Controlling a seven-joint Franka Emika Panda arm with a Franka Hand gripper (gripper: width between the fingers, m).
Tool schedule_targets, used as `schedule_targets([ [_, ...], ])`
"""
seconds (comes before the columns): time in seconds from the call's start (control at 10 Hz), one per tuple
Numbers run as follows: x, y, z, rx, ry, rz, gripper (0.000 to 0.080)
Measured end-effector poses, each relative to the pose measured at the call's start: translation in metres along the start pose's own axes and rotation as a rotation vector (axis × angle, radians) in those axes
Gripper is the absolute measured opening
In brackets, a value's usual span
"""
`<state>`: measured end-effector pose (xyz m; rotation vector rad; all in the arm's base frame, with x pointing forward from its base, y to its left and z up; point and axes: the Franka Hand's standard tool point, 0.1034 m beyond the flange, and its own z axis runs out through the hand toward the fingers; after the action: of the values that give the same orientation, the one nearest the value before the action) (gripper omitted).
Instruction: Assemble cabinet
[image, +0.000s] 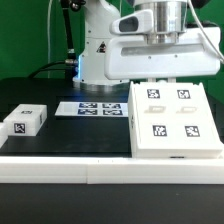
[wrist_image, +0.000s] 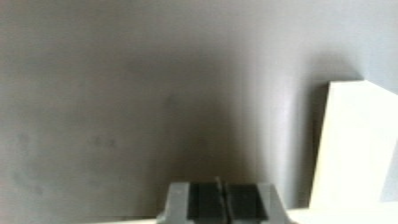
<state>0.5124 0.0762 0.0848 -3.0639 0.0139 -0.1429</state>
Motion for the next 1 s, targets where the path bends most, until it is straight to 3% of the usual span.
schedule_targets([
  [0.4,-0.001,0.0,0.002,-0.001,-0.001,-0.001,0.0002],
  [0.8,0.01,-0.001,-0.025,0.01,-0.026,0.0,0.0002],
  [1.0,0.011,-0.002,-0.026,0.011,-0.029,0.0,0.0002],
])
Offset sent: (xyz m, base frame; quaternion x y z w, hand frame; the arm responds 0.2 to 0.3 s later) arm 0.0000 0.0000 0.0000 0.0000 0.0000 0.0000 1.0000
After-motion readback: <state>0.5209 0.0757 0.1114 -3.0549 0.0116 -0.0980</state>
